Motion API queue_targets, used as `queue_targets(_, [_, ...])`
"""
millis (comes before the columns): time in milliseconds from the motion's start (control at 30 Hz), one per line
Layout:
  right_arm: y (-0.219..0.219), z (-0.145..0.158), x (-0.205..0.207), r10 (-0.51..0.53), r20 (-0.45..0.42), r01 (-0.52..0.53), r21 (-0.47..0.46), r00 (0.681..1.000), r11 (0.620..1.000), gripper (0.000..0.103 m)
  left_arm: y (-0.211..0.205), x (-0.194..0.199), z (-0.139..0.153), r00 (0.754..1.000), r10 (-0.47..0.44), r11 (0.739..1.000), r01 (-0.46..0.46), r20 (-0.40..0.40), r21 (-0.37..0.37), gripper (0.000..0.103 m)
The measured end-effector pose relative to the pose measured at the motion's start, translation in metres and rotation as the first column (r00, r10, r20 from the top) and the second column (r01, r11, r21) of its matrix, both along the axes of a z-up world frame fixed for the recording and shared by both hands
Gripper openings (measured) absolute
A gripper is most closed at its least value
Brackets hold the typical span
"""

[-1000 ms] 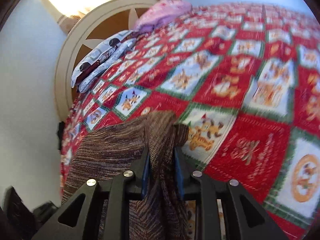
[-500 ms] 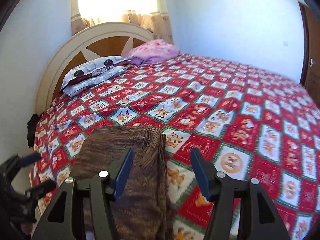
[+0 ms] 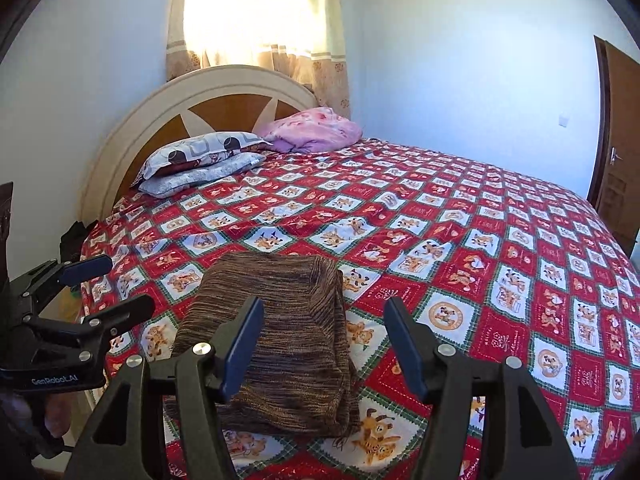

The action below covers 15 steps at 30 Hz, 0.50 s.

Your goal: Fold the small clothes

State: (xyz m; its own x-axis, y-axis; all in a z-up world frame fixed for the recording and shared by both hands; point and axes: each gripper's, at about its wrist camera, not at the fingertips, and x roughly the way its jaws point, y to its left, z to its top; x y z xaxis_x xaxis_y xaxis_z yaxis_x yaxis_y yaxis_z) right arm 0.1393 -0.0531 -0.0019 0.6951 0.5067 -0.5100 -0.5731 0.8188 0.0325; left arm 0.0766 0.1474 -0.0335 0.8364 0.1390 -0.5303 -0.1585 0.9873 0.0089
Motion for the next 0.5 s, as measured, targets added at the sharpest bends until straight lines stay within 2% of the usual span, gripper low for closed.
queue_targets(500, [0.002,0.009,-0.021,0.006,0.037,-0.005,-0.004,0.999,1.000,0.064,-0.002,-0.007,0.008,1.000,0.013,1.000,-0.012,0.021,-0.013,0.091])
